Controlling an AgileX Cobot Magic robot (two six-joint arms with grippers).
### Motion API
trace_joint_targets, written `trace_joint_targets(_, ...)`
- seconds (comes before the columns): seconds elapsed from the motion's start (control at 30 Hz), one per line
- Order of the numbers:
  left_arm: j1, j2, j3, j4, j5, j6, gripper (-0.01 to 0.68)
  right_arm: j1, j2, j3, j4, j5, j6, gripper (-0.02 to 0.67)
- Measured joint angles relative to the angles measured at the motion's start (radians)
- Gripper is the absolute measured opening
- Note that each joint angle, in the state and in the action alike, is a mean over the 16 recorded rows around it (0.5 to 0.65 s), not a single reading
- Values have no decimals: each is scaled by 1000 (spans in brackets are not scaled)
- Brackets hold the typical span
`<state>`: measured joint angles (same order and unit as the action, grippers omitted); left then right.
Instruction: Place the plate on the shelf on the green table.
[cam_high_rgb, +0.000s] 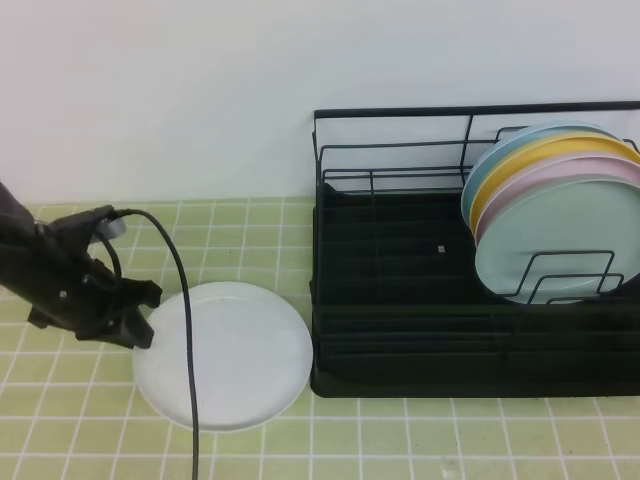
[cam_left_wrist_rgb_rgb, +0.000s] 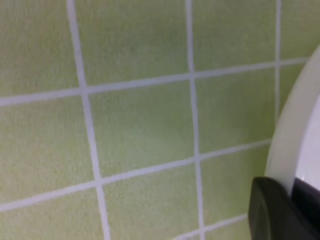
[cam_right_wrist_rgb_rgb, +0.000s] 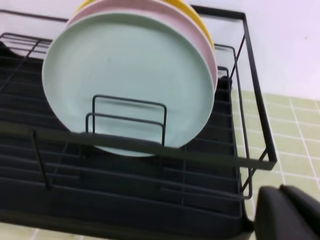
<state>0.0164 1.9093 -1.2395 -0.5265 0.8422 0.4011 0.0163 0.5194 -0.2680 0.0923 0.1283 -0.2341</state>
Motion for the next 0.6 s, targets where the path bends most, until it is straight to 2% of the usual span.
trace_joint_targets(0.3,0,-9,-115,68,94,-12,2,0,0,-5,17,-16,0,0)
trace_joint_targets(0.6,0,-105,-197,131,101,-41,2,1,0,-67,117,48,-1,-1)
